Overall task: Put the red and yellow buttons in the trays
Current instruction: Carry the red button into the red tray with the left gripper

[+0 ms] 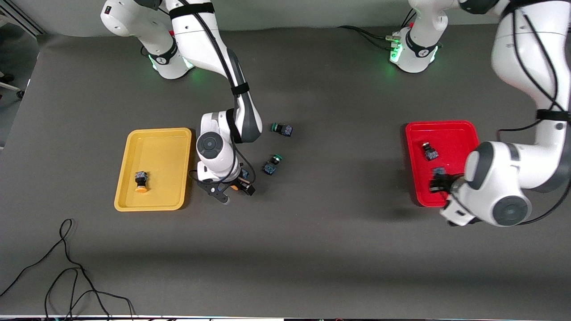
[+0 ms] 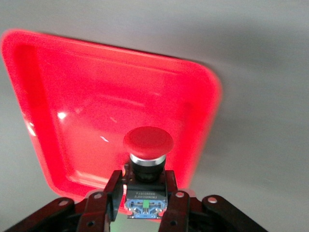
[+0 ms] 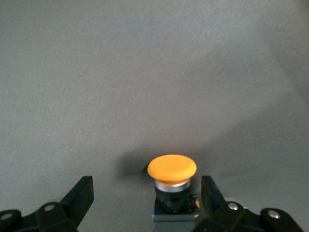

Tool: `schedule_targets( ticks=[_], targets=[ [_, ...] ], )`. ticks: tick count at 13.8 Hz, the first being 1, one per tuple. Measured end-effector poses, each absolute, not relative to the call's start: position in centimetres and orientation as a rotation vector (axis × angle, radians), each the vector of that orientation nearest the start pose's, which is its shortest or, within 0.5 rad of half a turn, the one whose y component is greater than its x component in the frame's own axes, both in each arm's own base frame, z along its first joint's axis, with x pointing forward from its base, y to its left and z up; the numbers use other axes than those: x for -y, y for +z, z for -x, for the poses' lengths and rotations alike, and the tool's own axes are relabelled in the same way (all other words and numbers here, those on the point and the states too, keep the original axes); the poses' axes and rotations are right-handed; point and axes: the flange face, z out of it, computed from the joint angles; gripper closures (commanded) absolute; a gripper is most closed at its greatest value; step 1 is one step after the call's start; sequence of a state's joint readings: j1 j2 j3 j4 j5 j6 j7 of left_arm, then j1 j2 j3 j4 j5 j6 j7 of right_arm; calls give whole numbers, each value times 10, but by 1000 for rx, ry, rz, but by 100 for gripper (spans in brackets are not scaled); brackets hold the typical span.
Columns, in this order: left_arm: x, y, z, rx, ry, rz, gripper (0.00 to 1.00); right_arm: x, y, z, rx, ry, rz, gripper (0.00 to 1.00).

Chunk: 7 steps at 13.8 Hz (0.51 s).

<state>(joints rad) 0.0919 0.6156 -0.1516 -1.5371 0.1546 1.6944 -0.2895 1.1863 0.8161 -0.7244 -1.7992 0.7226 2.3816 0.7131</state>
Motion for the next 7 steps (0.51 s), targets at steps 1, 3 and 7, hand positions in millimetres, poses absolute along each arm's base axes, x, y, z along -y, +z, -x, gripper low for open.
schedule_targets(
  ticks=[1, 3, 7],
  targets=[
    [-8, 254, -641, 253, 630, 2947, 100, -328, 182, -559, -939, -78, 2976, 36],
    [-28, 224, -622, 240, 572, 2972, 96, -330, 179, -557, -907, -77, 2986, 61],
    [-32, 203, -589, 233, 545, 2982, 0, -320, 177, -560, -844, -73, 3010, 81]
  ],
)
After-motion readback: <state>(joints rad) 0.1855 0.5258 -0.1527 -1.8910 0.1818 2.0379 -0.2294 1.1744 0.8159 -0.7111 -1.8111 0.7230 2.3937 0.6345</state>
